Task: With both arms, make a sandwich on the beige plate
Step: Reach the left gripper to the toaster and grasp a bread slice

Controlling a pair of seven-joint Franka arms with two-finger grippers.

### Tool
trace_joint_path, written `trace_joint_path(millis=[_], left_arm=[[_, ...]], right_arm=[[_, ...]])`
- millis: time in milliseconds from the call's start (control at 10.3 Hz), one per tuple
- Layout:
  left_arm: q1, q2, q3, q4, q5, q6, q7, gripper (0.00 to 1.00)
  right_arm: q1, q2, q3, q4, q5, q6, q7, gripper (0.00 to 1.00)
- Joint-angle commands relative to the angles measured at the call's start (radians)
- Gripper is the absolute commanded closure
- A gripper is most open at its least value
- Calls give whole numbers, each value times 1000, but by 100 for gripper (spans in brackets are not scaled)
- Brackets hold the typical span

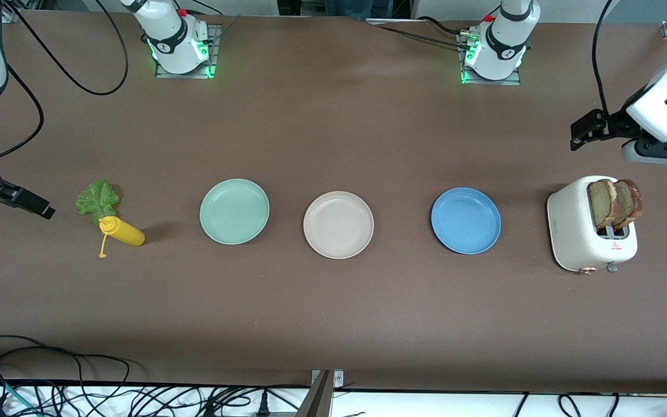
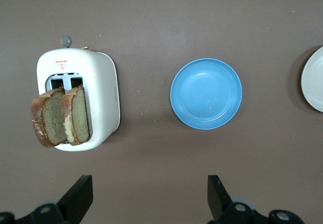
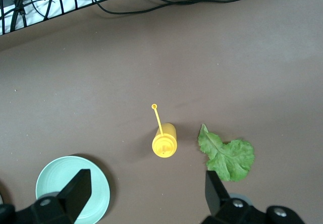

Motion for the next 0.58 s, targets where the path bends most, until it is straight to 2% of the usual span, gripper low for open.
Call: trace_joint_path(millis=[0,292,487], left_arm=[[87,83,-5,31,-15,-7,32,0],[156,151,-5,-7,28,94,197,0],[164,152,-3,-68,69,185,202,0]], right_arm=[[-4,-1,0,0,18,3,11,0],[-4,-1,0,1,18,3,11,0],[-4,-3,0,1,18,3,11,0]])
